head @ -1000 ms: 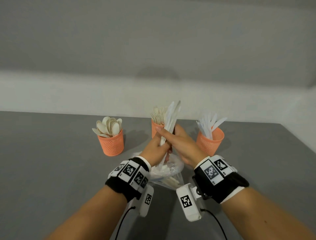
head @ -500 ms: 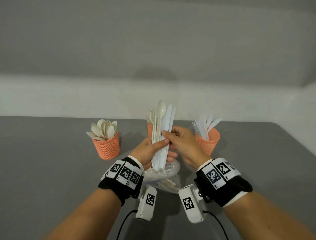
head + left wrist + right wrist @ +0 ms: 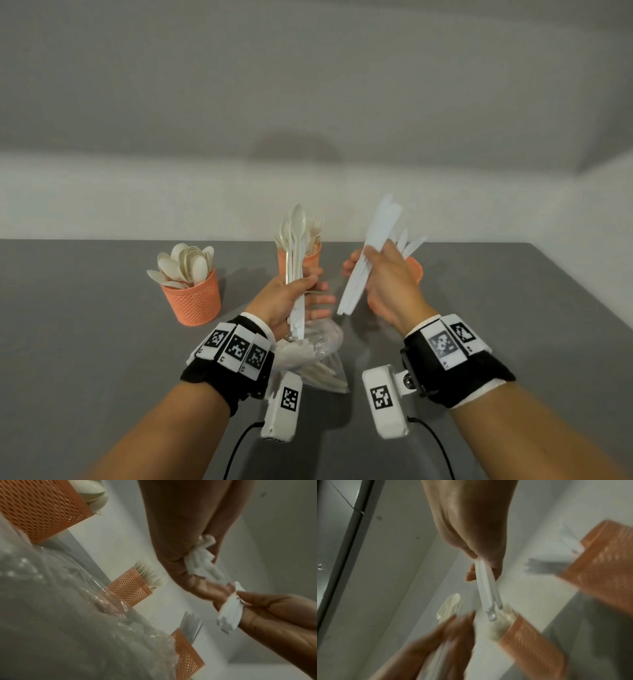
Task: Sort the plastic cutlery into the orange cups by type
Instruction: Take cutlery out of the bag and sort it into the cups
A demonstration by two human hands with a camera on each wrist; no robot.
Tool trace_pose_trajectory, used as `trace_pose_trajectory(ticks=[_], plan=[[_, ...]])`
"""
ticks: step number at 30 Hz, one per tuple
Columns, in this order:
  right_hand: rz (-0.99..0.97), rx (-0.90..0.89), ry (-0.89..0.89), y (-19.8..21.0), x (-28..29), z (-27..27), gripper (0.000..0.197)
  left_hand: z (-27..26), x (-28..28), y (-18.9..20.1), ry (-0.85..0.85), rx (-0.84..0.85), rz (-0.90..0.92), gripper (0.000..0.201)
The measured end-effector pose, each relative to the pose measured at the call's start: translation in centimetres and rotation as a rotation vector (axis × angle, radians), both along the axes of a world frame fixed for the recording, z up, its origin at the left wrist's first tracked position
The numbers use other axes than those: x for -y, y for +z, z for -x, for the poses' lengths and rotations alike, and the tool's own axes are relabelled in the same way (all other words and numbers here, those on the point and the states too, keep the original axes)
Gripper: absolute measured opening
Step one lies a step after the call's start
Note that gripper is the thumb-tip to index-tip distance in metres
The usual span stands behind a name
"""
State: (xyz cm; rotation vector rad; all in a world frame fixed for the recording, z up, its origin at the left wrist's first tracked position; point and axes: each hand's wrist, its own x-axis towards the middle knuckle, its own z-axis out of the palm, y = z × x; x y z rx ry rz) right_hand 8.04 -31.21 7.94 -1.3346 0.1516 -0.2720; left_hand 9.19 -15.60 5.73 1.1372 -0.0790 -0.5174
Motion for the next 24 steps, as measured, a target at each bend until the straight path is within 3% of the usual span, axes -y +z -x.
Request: trace_pose_trajectory(ticks=[4,7,11,14,16,20,22,24], plan=[[0.259,0.134,-0.243,1.7,5.2,-1.4,0.022,-0.2,0.6,-0.1,0.01,0.016,0.007,0.03],[0.427,0.143,-0.32,1.1,8.2,-2.6,0.016,-0.3,1.1,0.0,-0.025,-0.014,0.011,0.039],[0.527,-0.016,-0.267,-1.8,9.4,-4.1,0.005,-0.2,1.5,-0.2,-0.084,-0.033,0.025,0.049],[0.765,-0.258,-0.115,-4.0,9.7,-5.0,0.021,-0.1,1.6,-0.1,-0.1,-0.041,0.039,0.04],[0.841,-0.316,-0.078,-4.3,9.6,-5.4,0.029,0.0,1.4,0.1,-0.113,-0.006,0.032,0.031],[0.763,-0.089,-0.247,-2.8,9.1,-5.4,0.051,-0.1,1.1,0.3,-0.099,0.107,-0.005,0.022],[0.767,0.117,-0.334,-1.6,7.9,-4.7,0.047,-0.3,1.1,0.1,-0.069,0.12,0.01,0.014],[0.76,0.242,-0.261,-0.3,6.1,-3.8,0.032,-0.4,1.3,0.1,-0.054,0.114,0.011,0.011]])
